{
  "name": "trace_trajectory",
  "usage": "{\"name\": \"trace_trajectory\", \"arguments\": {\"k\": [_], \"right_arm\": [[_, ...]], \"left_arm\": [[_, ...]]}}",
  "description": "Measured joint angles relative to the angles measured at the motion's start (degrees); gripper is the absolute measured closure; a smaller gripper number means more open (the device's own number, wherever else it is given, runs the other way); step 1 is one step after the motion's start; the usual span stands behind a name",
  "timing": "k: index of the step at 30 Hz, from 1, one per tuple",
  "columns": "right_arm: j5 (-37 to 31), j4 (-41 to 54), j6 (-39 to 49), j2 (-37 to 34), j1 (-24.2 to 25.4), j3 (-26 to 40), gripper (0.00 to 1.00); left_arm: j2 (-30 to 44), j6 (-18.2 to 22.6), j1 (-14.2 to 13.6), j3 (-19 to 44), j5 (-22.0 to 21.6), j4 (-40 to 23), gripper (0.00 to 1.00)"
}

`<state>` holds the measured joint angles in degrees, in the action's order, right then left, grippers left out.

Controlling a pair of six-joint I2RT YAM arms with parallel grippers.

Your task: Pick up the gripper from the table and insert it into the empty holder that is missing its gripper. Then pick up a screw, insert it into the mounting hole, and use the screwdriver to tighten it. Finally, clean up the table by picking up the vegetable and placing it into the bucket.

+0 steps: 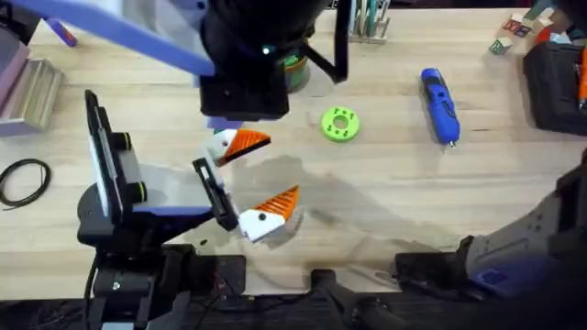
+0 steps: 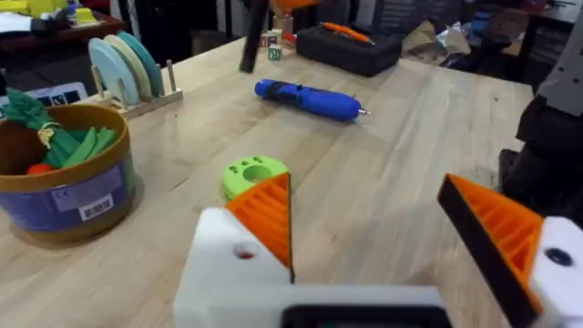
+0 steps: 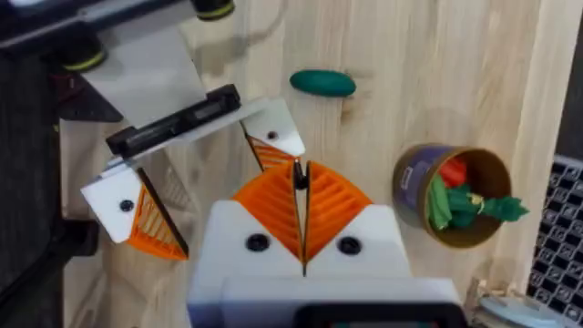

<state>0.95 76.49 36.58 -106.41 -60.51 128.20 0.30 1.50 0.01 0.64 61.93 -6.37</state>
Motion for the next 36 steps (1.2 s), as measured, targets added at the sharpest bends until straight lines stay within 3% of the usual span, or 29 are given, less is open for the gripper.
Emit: {"name": "trace_trajectory", "arguments": {"k": [18, 36], "right_arm": [[0.0, -0.6, 5.4, -5.3, -0.8, 0.0, 0.995], [0.0, 1.9, 5.5, -5.4, -0.8, 0.0, 0.995]], "left_arm": [[0.0, 0.0, 0.0, 0.0, 0.0, 0.0, 0.015], [0.0, 0.0, 0.0, 0.0, 0.0, 0.0, 0.015]]}}
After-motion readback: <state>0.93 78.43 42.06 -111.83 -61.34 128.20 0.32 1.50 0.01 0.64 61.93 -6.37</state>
